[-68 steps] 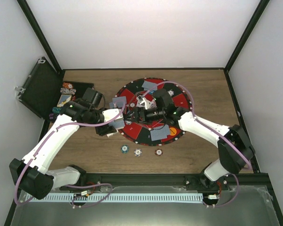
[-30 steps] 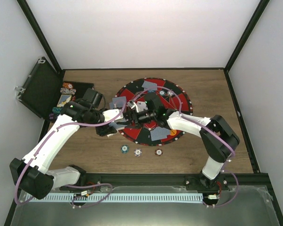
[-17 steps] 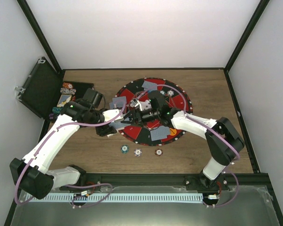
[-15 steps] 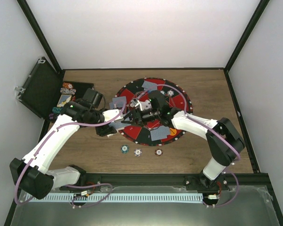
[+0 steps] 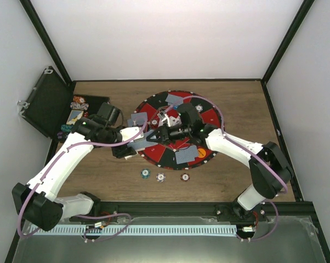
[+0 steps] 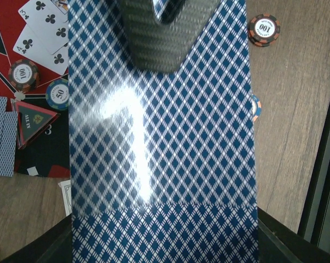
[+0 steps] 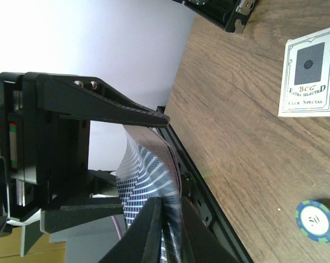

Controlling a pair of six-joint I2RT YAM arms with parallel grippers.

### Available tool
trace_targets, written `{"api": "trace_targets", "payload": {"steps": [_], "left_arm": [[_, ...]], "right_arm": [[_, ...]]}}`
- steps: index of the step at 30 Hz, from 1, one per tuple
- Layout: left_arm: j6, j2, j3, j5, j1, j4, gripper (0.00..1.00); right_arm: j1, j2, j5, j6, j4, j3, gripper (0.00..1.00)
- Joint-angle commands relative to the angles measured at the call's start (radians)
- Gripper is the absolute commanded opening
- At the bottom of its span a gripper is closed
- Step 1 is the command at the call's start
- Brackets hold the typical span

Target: Distribute texas hold em gaming equipment

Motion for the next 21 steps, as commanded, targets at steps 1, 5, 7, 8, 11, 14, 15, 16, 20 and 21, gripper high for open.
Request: {"api": "trace_targets", "payload": {"steps": [1,5,7,8,11,14,15,16,20,21], "left_arm": [[0.014,-0.002,0.007,0.011,-0.001,0.016,0.12],[0.013,-0.004,0.006,0.007,-0.001,0.015,0.12],[0.014,-0.005,0.003,0.004,-0.001,0.016,0.12],[0.013,-0.003,0.003,0.002,-0.001,0.016,0.12],[0.014,-0.005,0.004,0.0,-0.001,0.013,0.12],[0.014,-0.008,0.006,-0.002,-0.001,0.01,0.11],[0.013,-0.008,0.007,-0.002,-0.001,0.011,0.12],[0.013,-0.008,0.006,-0.001,-0.001,0.011,0.12],[0.009,-0.005,0.005,0.004,-0.001,0.009,0.12],[0.009,-0.006,0.006,0.004,-0.001,0.009,0.12]], "right_arm": [[-0.028,-0.041,0.027,-0.012,-0.067,0.006,0.07],[-0.064,-0.064,0.01,-0.025,-0.086,-0.007,0.04],[-0.087,-0.076,0.008,-0.053,-0.117,-0.006,0.03],[-0.103,-0.082,0.008,-0.074,-0.139,-0.004,0.02],[-0.181,-0.1,-0.013,-0.115,-0.183,-0.018,0.01],[-0.285,-0.101,-0.018,-0.184,-0.237,-0.023,0.01],[-0.32,-0.087,-0.002,-0.219,-0.268,-0.018,0.01],[-0.351,-0.067,0.03,-0.267,-0.309,0.004,0.02],[-0.466,0.078,0.152,-0.388,-0.425,0.077,0.01],[-0.484,0.11,0.189,-0.406,-0.435,0.091,0.01]]}}
